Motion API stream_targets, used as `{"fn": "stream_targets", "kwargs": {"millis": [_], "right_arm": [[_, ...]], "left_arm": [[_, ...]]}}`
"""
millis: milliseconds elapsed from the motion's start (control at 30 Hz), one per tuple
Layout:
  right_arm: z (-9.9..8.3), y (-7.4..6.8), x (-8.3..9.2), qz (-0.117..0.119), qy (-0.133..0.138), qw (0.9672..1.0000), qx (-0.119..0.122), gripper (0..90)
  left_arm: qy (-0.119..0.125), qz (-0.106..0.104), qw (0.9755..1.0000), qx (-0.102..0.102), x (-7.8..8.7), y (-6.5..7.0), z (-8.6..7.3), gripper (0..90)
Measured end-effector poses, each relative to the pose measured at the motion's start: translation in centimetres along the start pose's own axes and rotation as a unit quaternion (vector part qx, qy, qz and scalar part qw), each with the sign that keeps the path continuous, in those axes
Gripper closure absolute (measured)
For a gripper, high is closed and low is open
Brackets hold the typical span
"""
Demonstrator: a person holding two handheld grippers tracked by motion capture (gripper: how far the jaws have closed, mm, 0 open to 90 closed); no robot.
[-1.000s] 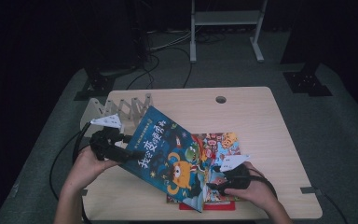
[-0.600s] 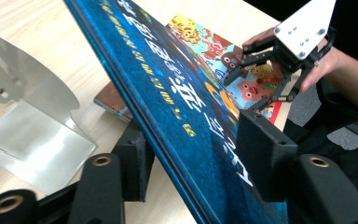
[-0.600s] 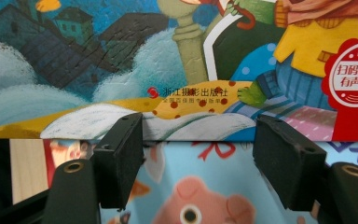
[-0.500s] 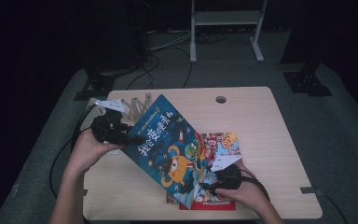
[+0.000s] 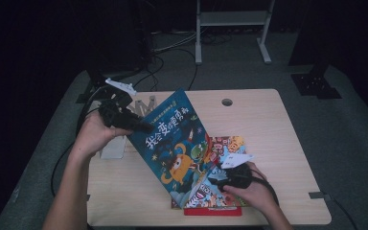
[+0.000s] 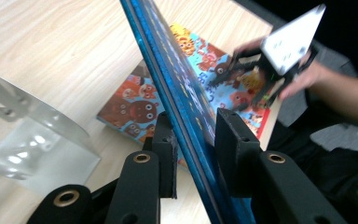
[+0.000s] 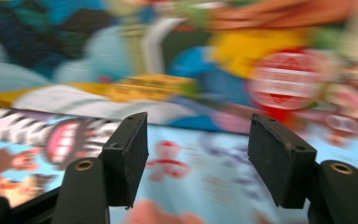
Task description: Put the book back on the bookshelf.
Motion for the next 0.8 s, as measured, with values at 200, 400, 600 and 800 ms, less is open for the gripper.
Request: {"fn": "stream_targets", "kwargs": {"millis": [200,400,600,800], "right_arm": [[-1.5,4.3,3.8,-0.077,0.037,0.9946,-0.059,37.2],[-3.8,8.2,6.3,-0.143,0.04,0.9833,-0.105,36.9],[-5.9,11.4,7.7,-0.2,0.034,0.9675,-0.151,36.9],[-7.8,13.7,7.6,-0.236,0.028,0.9532,-0.188,35.4]], "left_arm": [[-0.008,0.012,0.9998,-0.017,1.1,0.0,2.3,75.0],[-0.019,0.021,0.9989,-0.036,1.7,0.2,3.6,78.2],[-0.03,0.016,0.9978,-0.056,2.1,1.0,4.9,81.9],[-0.021,0.029,0.997,-0.068,2.4,1.7,5.7,82.3]]}}
Point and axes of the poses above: each handheld gripper's, and its own axes: x roughly backward along the jaws, z roughly out of its top, y roughly to its right, the point moved 4 cm from there along -x, roughly forward along the jaws, and after that the axes turned 11 degrees about z, right-handed, at the moved point
